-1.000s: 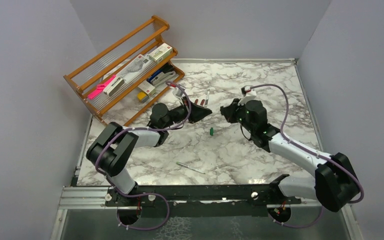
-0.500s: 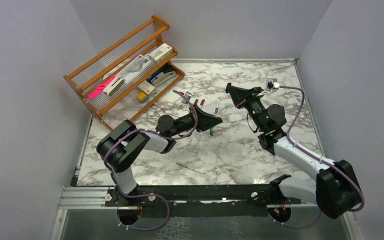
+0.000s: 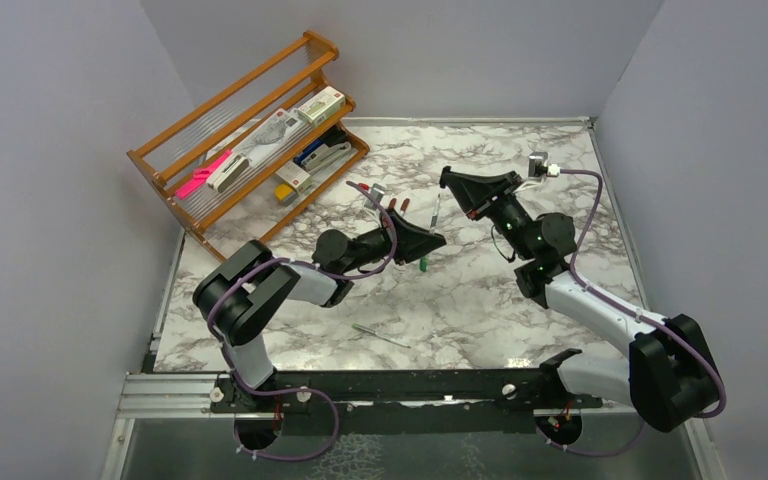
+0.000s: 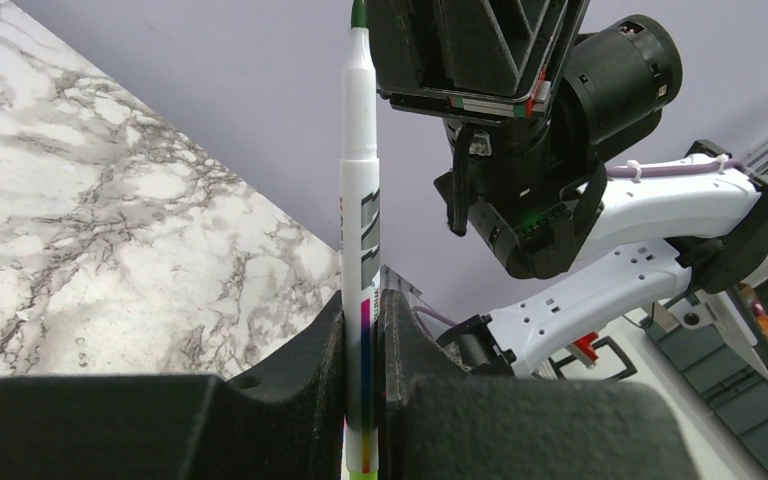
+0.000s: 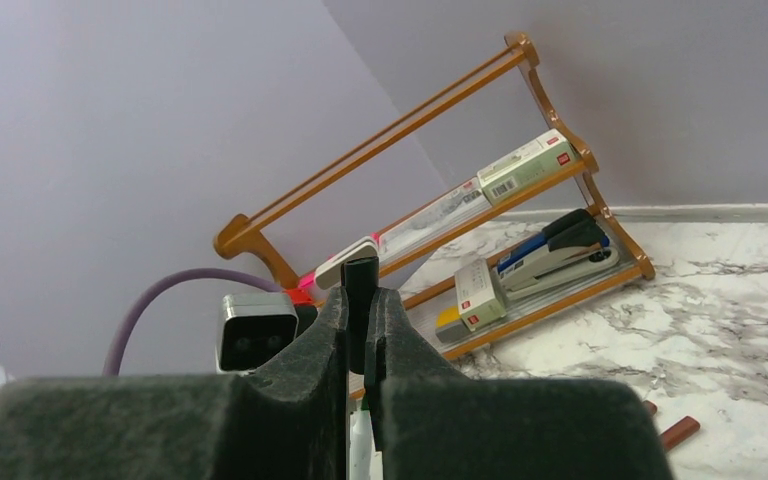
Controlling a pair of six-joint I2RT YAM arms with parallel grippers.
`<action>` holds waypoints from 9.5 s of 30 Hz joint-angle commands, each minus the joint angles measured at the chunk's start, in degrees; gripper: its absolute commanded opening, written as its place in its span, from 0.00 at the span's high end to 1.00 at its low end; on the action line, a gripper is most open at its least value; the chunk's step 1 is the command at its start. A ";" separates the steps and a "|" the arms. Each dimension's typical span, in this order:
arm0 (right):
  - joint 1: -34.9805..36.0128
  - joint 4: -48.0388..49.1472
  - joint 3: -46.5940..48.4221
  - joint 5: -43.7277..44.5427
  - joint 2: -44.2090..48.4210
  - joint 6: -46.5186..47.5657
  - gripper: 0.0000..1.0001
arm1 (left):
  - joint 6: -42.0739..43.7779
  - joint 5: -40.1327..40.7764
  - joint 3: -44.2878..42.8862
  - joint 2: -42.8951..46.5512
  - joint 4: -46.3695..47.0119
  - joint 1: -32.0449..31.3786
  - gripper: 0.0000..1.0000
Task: Insert the pens into the pen caps
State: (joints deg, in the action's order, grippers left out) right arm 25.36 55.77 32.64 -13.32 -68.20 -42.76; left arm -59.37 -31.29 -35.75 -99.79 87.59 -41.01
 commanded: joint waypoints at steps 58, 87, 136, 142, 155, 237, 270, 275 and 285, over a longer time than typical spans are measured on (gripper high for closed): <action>-0.59 5.82 1.43 -6.53 -1.05 -2.05 0.99 | 3.08 0.04 -1.91 1.50 2.92 -0.29 1.00; -0.67 4.62 -1.02 -6.11 -0.99 -0.49 0.99 | 2.95 0.52 -1.61 1.97 3.46 -0.29 1.00; -0.72 -23.26 8.77 -11.04 12.73 9.76 0.58 | 18.16 -18.55 -13.13 4.54 -7.91 1.11 1.00; -0.73 -21.79 8.51 -13.55 10.74 8.09 0.72 | 20.05 -17.75 -12.95 5.47 -10.57 1.11 1.00; -0.69 -23.58 3.02 -16.97 11.23 6.15 0.99 | 19.22 -17.32 -17.69 5.11 -10.86 1.11 1.00; -0.76 -38.68 -15.49 12.45 24.87 7.18 0.68 | 45.13 41.58 -44.60 -18.63 -93.09 0.78 0.84; 2.83 -44.62 -11.02 -9.72 13.02 26.72 0.66 | 44.67 39.70 -33.31 1.49 -80.16 1.03 0.62; 19.63 -47.13 -7.80 2.95 7.34 31.75 0.59 | 36.76 34.96 -24.80 7.43 -73.03 5.99 0.55; 34.35 -45.82 -2.70 9.32 -6.11 35.14 0.48 | 28.01 29.66 -10.70 11.10 -63.94 17.03 0.53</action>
State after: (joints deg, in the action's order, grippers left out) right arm 55.42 10.11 26.30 -9.37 -70.41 -11.18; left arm -27.70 1.83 -49.04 -91.29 17.87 -24.84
